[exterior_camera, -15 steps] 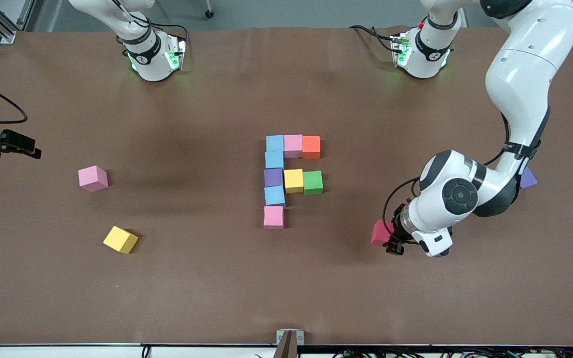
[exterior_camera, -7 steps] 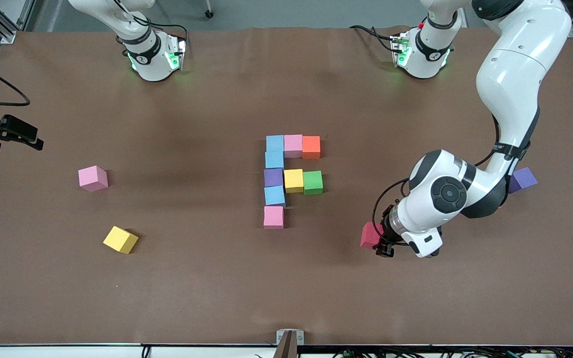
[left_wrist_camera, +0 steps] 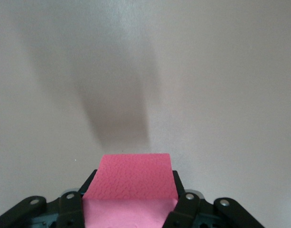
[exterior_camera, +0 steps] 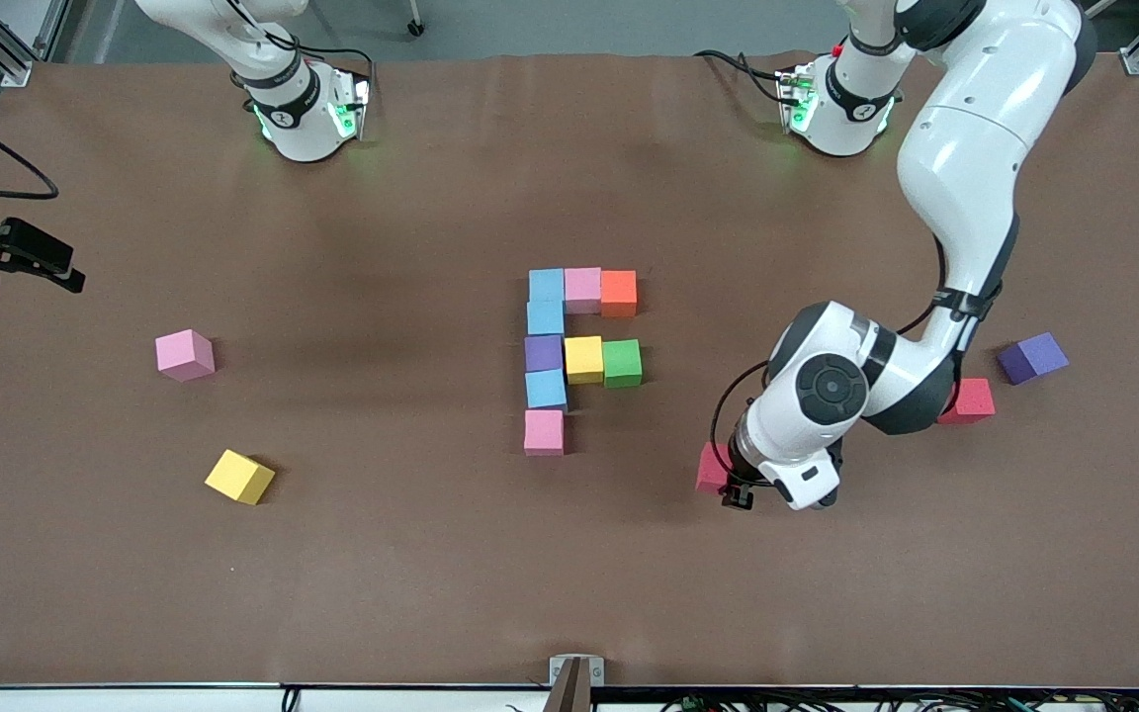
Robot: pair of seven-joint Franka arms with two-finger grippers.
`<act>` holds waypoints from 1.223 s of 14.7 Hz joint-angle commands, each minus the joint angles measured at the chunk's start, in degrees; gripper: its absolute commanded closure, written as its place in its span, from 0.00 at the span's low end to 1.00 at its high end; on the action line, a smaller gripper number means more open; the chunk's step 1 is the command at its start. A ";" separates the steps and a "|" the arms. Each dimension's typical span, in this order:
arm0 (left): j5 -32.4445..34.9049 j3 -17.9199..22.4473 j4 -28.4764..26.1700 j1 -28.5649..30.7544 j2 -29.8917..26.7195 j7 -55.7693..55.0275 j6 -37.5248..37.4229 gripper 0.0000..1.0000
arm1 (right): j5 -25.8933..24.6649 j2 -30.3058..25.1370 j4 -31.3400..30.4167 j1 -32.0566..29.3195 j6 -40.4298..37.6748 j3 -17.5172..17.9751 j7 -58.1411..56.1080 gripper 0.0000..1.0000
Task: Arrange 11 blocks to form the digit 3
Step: 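Carry the pink cube with the left gripper while the right gripper withdraws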
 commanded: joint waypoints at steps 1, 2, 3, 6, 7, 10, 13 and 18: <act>-2.07 3.08 2.64 -3.30 1.22 -0.35 -0.77 0.86 | -1.06 -3.39 -4.59 0.58 3.21 0.22 0.99 0.00; -2.42 3.61 2.81 -3.92 1.22 -0.88 -0.77 0.86 | -1.15 -3.74 -5.03 0.76 3.57 0.22 0.99 0.00; -2.42 3.70 2.99 -4.10 1.57 -1.58 -0.77 0.86 | -1.23 -3.75 -5.04 0.85 3.75 0.22 0.99 0.00; -2.42 3.70 3.17 -5.68 1.84 -4.65 -0.68 0.86 | -1.32 -4.10 -6.00 1.20 4.45 0.31 0.99 0.00; -2.51 3.62 4.12 -6.20 2.36 -6.05 -0.68 0.86 | -1.32 -4.01 -5.83 1.29 4.37 0.22 0.99 0.00; -3.83 3.62 5.97 -9.28 3.85 -11.94 -0.07 0.87 | -1.24 -3.75 -4.69 1.20 3.75 0.22 1.08 0.00; -3.92 3.44 7.56 -11.30 6.05 -17.12 3.61 0.87 | -1.32 -3.48 -1.97 1.11 3.66 0.13 1.08 0.00; -6.20 3.62 7.56 -12.80 8.34 -19.60 7.93 0.87 | -1.32 -3.48 1.81 0.67 0.15 -0.13 1.17 0.00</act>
